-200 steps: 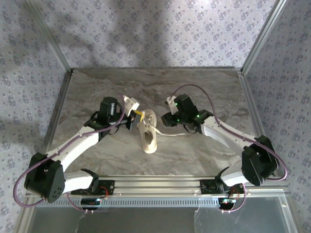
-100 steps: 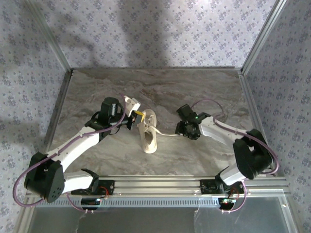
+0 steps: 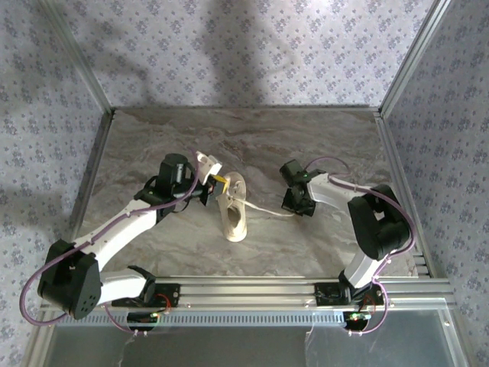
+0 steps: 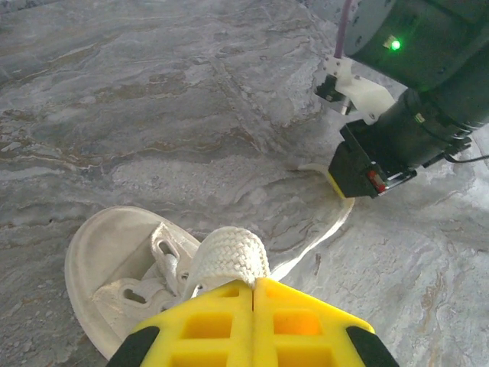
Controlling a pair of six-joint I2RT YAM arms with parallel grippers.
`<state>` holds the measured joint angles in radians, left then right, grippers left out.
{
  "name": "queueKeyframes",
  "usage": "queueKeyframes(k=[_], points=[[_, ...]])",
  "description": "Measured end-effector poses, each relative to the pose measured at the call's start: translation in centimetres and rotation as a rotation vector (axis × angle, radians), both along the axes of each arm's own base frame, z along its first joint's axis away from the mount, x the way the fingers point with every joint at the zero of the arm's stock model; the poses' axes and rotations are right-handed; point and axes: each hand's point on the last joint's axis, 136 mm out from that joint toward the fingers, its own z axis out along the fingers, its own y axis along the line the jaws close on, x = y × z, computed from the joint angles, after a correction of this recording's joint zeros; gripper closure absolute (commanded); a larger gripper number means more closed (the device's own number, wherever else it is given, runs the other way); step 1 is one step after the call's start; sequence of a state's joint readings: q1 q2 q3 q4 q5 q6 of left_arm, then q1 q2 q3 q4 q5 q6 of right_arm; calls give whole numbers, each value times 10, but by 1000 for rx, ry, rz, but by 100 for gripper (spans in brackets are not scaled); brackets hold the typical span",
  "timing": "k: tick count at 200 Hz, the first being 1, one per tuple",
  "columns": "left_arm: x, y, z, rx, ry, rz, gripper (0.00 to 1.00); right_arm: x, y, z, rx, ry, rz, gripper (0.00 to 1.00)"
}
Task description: Tie the shoes
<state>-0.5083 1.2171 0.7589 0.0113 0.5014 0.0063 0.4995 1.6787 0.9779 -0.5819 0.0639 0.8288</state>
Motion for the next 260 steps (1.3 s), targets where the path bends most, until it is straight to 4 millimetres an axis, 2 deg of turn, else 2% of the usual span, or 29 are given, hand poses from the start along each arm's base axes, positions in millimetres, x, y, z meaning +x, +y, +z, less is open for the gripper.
queueKeyframes(k=[22,42,55,66,81,99,121,134,149,161,172,197,231,260], points=[[-4,-4,0,1,-2,-16,100,25,15,23,27,-71,76,100],[-10,-11,0,2,-3,-40,100,67,44,69,79,-188,176,100],[-15,-16,0,2,-3,-59,100,101,71,108,122,-289,249,100],[-19,-20,0,3,-3,-74,100,126,103,143,169,-374,330,100],[-24,-25,0,3,-4,-90,100,146,148,182,236,-471,441,100],[-26,-27,-1,3,-13,-90,100,144,205,208,329,-529,588,100],[-28,-24,-2,-3,-17,-75,100,117,274,216,442,-528,782,94],[-28,-21,-3,-6,-21,-62,100,96,302,211,496,-502,873,90],[-30,-19,-5,-7,-18,-50,100,72,321,204,540,-461,954,80],[-30,-17,-6,-8,-18,-40,100,60,326,201,565,-430,989,64],[-30,-15,-7,-6,-16,-30,100,57,326,203,587,-421,998,54],[-30,-13,-10,-4,-6,-12,100,67,314,212,608,-438,995,47],[-22,-6,-7,-22,2,29,100,79,270,234,605,-494,941,45],[-12,5,-6,-44,27,81,100,76,213,259,576,-620,892,44]])
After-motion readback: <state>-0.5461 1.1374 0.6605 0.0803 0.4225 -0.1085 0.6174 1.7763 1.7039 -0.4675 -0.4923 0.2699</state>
